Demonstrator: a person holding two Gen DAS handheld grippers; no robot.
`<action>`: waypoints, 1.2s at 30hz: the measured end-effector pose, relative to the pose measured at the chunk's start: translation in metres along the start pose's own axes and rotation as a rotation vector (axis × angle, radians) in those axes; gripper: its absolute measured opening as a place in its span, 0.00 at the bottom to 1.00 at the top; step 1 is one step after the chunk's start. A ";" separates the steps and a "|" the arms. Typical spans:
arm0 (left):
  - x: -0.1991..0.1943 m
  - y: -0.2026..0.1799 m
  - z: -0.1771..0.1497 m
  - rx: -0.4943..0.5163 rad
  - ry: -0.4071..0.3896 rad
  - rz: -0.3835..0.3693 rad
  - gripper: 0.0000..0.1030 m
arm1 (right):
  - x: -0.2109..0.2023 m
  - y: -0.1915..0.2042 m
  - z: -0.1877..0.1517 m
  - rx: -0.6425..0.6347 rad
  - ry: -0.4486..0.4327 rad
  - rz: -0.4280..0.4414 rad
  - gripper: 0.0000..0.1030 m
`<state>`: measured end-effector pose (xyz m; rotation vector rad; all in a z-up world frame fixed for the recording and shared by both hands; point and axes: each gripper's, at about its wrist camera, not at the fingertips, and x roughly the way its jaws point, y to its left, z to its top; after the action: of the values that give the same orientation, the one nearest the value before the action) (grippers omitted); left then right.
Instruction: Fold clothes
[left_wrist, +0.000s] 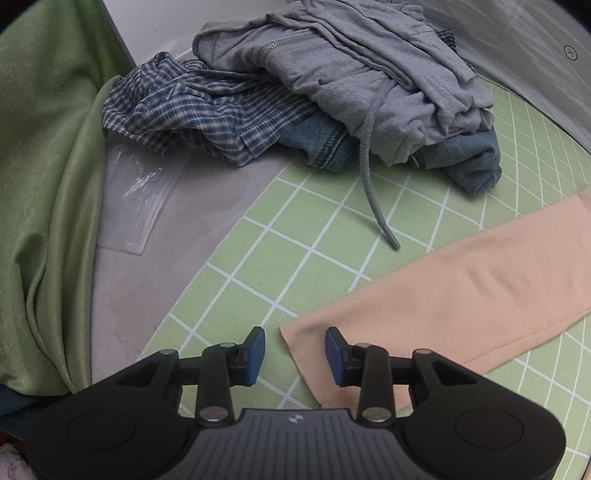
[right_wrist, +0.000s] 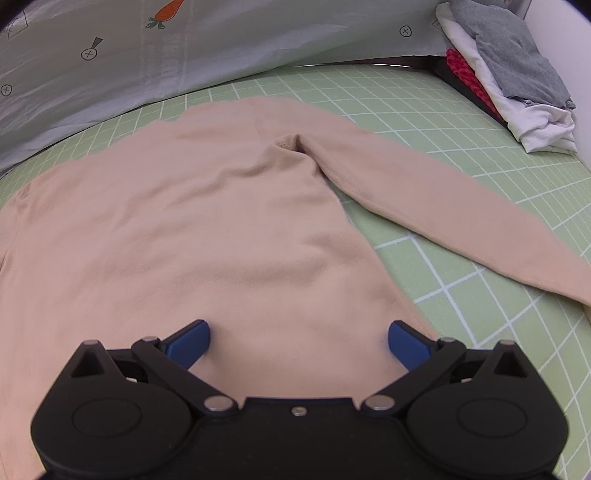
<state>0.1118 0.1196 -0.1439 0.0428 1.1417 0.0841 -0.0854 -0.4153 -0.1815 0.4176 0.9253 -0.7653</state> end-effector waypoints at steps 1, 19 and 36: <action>0.000 -0.001 -0.001 0.006 -0.004 -0.007 0.34 | 0.000 0.000 -0.001 0.000 0.000 0.001 1.00; -0.064 -0.037 0.007 -0.014 -0.163 -0.146 0.01 | -0.031 -0.022 -0.026 -0.046 0.020 0.021 1.00; -0.187 -0.264 -0.037 0.264 -0.283 -0.582 0.68 | -0.065 -0.107 -0.016 0.005 -0.085 0.036 1.00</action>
<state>0.0126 -0.1607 -0.0102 -0.0436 0.8400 -0.5743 -0.1980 -0.4504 -0.1369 0.4021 0.8340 -0.7473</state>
